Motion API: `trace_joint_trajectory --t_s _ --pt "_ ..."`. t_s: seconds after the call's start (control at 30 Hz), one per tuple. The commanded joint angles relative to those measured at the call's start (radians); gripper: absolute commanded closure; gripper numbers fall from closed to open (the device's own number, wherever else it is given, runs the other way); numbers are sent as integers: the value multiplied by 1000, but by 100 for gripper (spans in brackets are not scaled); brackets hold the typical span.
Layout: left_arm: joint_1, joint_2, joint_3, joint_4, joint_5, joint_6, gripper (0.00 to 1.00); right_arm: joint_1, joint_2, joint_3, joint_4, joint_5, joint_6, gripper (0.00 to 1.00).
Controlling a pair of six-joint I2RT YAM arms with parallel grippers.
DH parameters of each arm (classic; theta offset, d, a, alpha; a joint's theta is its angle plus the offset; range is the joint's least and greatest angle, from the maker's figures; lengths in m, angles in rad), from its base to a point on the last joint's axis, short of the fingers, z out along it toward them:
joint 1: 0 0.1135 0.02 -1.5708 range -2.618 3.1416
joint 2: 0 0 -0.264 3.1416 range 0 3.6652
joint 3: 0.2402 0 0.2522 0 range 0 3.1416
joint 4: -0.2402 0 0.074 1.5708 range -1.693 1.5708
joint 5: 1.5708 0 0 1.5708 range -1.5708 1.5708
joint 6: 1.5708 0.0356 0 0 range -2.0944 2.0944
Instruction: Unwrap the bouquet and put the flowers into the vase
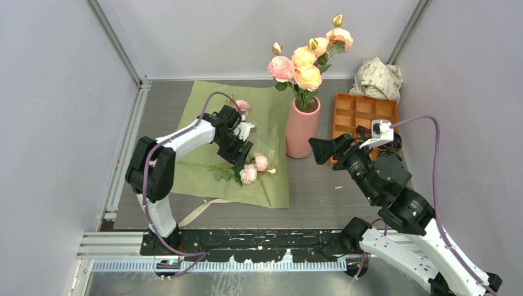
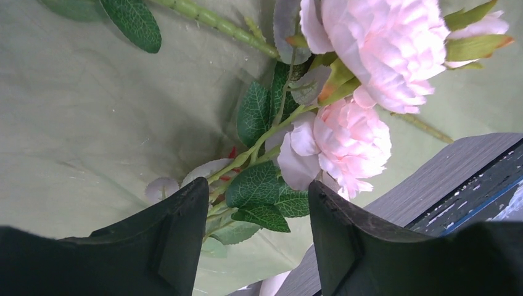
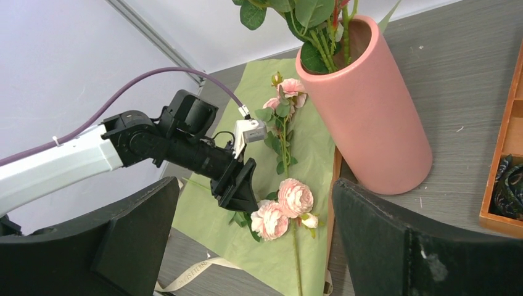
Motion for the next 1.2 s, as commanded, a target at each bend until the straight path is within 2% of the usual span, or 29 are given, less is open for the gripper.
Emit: trace_joint_trajectory --t_s 0.0,0.33,0.63,0.7,0.87,1.17 --pt "4 -25 -12 -10 -19 9 40 4 19 -5 41 -4 6 1" --pt "3 58 -18 -13 -28 -10 50 4 25 -13 45 7 7 1" --pt "-12 96 -6 -37 -69 -16 68 3 49 -21 63 5 11 1" --pt "-14 89 -1 -39 -76 -16 75 4 48 -23 64 8 11 1" --pt "-13 50 32 -69 -113 -17 86 4 49 -24 70 13 14 0" --pt "-15 -207 70 -41 -115 -54 92 4 49 -25 83 12 23 1"
